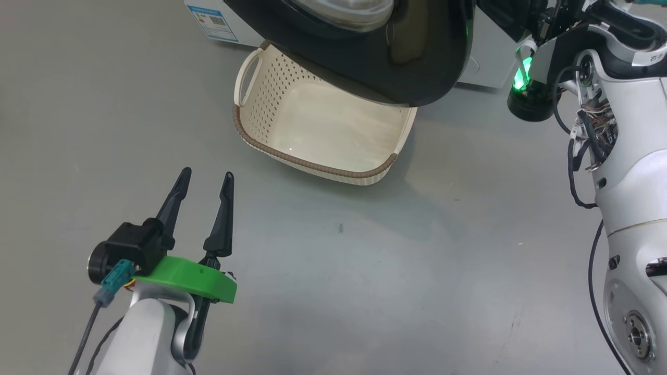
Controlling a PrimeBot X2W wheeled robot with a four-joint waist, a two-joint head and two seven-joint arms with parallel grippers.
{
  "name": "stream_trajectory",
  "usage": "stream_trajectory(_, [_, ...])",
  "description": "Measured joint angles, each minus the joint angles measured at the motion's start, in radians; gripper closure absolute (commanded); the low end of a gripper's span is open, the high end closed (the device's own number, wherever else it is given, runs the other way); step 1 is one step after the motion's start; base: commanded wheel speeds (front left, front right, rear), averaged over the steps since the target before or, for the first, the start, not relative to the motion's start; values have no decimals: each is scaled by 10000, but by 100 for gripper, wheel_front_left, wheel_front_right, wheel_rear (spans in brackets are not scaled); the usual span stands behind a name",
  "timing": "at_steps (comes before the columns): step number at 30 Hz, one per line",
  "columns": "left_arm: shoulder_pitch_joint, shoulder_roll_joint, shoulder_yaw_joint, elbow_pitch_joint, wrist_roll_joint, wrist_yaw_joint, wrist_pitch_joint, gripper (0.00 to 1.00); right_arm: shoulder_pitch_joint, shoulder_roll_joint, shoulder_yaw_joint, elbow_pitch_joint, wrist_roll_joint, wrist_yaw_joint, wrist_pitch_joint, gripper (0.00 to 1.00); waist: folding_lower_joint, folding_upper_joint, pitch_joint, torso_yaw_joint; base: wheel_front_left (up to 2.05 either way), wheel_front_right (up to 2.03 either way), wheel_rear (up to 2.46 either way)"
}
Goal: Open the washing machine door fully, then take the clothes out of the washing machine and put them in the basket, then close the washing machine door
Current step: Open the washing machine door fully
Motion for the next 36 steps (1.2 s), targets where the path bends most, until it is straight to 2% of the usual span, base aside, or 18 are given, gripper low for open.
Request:
stream_trajectory(23, [46, 0, -82, 157, 56, 10, 0, 0, 1011, 17, 1944, 428, 2420, -4, 514, 100, 0, 0, -906, -6, 0, 0, 0])
stream_trajectory(36, [129, 2, -128, 159, 58, 13, 0, 0, 1515, 15, 3689, -211, 3835, -6, 566, 100, -1, 0, -1100, -3, 0, 0, 0])
